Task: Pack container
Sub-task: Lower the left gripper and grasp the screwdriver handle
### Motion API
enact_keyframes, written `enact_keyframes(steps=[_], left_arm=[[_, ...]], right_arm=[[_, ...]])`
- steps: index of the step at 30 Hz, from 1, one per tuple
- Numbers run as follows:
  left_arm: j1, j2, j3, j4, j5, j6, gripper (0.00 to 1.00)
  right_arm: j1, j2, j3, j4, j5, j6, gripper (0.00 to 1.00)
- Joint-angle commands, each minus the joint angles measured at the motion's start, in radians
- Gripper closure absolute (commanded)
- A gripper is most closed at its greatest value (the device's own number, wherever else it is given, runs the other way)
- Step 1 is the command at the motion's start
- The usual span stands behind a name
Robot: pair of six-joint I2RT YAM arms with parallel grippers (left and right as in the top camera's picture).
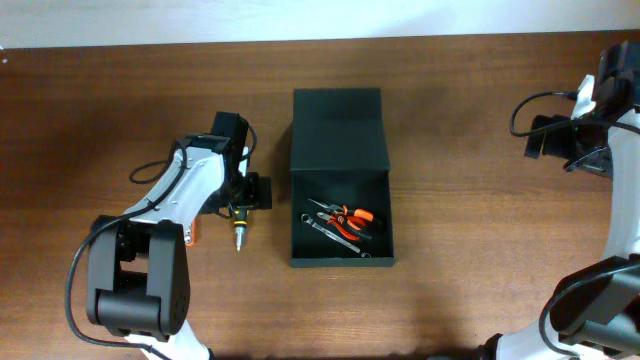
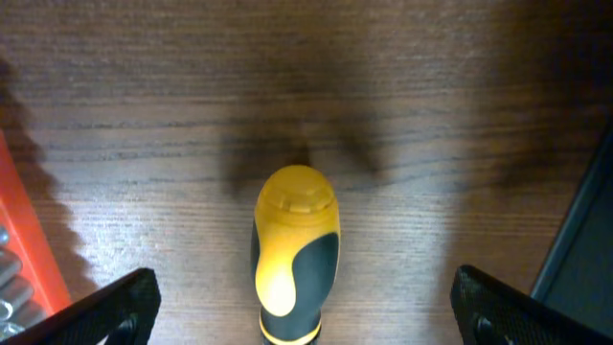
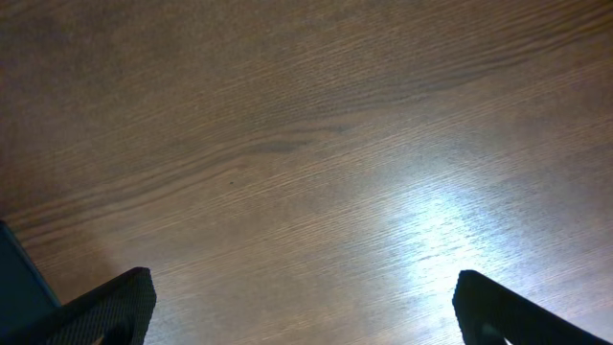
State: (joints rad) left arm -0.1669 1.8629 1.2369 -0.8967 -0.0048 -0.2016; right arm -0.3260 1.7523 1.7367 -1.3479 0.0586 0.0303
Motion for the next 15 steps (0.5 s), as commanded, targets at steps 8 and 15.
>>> enact_keyframes(steps=[8,15], left_arm=[[0.003,0.007,-0.006,0.010,0.009,0.039,0.01],[0.003,0.020,-0.006,0.034,0.008,0.039,0.01]], right_arm=[[-0.002,-0.006,0.001,0.002,-0.002,0.008,0.01],[-0.002,-0.006,0.001,0.002,-0.002,0.008,0.01]])
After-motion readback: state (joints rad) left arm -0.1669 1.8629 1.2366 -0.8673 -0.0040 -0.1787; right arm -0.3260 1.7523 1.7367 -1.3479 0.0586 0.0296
